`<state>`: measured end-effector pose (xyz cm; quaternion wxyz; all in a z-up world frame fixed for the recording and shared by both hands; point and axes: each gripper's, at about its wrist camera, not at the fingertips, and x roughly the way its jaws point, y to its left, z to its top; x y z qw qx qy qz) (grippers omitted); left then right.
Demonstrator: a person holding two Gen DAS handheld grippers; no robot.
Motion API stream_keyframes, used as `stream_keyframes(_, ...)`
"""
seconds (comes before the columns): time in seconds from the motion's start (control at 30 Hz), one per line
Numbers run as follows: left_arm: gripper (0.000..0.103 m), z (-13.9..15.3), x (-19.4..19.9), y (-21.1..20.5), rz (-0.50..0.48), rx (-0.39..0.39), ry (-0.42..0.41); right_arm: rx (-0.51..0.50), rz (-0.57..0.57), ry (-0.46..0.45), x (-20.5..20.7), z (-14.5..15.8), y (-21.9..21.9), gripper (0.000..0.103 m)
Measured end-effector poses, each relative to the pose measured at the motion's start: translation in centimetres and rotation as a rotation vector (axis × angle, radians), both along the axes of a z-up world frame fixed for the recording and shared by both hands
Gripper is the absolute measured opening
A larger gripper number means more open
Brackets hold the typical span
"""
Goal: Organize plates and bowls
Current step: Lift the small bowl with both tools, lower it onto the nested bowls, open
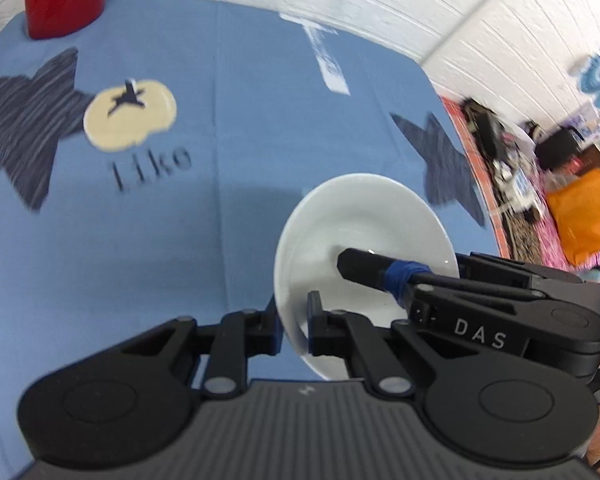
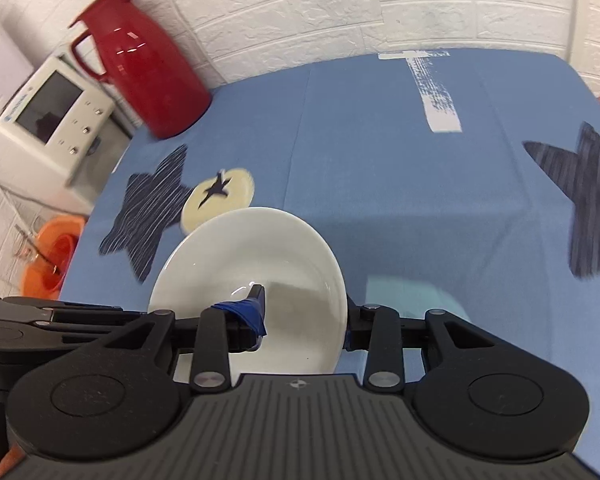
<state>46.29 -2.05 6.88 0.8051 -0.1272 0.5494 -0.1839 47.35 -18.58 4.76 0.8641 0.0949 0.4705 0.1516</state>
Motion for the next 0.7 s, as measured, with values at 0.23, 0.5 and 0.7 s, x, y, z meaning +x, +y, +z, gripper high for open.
stream_keyframes(0.23, 0.0, 0.6, -10.6, -2.4, -0.085, 0.008, -0.029, -0.013, -0.023, -0.026, -12.0, 1.1, -2.0, 0.023)
stream_keyframes(0.5, 0.0, -1.5, -18.5, -3.7, -0.146, 0.028, -0.023, -0.01, -0.051, -0.014, -21.5, -0.8, -3.1, 0.023)
stream_keyframes(0.7, 0.0, -3.4, -20.4, -3.8, -0.151, 0.04, -0.011, 0.004, -0.056, -0.008, -24.7, -2.6, -3.2, 0.023)
